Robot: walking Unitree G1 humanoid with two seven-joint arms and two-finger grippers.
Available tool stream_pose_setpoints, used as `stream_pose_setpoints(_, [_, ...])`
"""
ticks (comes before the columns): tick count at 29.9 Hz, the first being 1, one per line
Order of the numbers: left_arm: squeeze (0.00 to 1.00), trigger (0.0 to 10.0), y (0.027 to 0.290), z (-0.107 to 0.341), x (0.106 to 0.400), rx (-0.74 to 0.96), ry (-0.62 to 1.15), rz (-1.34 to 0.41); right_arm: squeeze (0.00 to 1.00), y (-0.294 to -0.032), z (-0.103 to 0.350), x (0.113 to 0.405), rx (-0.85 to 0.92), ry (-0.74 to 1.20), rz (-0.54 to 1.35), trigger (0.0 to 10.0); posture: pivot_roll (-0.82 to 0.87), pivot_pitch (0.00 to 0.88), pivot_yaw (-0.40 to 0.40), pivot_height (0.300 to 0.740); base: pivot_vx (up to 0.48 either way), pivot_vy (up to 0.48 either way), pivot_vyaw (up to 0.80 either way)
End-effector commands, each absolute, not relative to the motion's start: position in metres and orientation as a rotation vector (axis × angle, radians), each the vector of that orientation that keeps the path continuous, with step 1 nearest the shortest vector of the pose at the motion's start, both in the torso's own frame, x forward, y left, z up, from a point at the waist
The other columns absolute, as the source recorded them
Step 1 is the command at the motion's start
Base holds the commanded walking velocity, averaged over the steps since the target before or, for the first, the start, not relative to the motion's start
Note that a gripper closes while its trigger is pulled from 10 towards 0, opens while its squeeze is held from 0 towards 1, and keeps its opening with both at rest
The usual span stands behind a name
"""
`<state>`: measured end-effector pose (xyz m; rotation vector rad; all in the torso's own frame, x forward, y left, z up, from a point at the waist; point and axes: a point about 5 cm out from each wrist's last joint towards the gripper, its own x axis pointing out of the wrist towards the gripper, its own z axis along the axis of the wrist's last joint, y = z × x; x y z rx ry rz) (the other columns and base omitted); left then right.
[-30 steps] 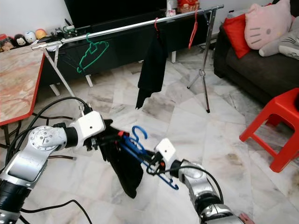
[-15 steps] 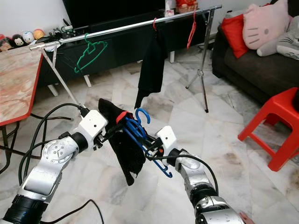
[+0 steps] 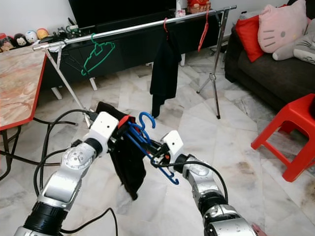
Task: Hang hanger
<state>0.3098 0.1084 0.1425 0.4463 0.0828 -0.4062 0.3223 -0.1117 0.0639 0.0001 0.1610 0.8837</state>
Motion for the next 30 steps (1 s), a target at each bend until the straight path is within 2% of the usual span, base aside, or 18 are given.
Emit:
stream_pose_setpoints(1, [0.0,10.0,0.112,0.142,0.308,0.468,0.094,-0.399,0.0,-0.106,0.079,0.331,-0.006,0.095,0.895,0.0,-0.08,0.0,0.076,0.74,0.0,0.0,0.0])
stream_pose_setpoints(14, [0.0,10.0,0.12,0.14,0.322,0.517,0.106,-0.227,0.0,-0.104,0.081,0.33,-0.001,0.086,0.921,0.0,-0.1,0.0,0.073,0.74,0.0,0.0,0.0])
stream_pose_setpoints(20, [0.0,10.0,0.12,0.139,0.323,0.516,0.104,-0.209,0.0,-0.104,0.081,0.33,0.0,0.086,0.923,0.0,-0.1,0.0,0.073,0.74,0.0,0.0,0.0])
stream_pose_setpoints(21, [0.0,4.5,0.116,0.138,0.323,0.508,0.106,-0.233,0.0,-0.104,0.081,0.33,0.001,0.087,0.929,0.0,-0.1,0.0,0.07,0.74,0.0,0.0,0.0])
stream_pose_setpoints(22, [0.0,1.0,0.113,0.137,0.323,0.504,0.104,-0.247,0.0,-0.103,0.08,0.329,0.001,0.089,0.935,0.0,-0.1,0.0,0.07,0.74,0.0,0.0,0.0])
stream_pose_setpoints(23, [0.0,0.0,0.111,0.137,0.323,0.494,0.102,-0.255,0.0,-0.103,0.08,0.329,0.001,0.089,0.94,0.0,-0.1,0.0,0.068,0.74,0.0,0.0,0.0])
stream_pose_setpoints(30, [0.0,0.0,0.109,0.137,0.324,0.483,0.094,-0.249,0.0,-0.102,0.081,0.328,0.004,0.093,0.955,0.0,-0.1,0.0,0.062,0.74,0.0,0.0,0.0])
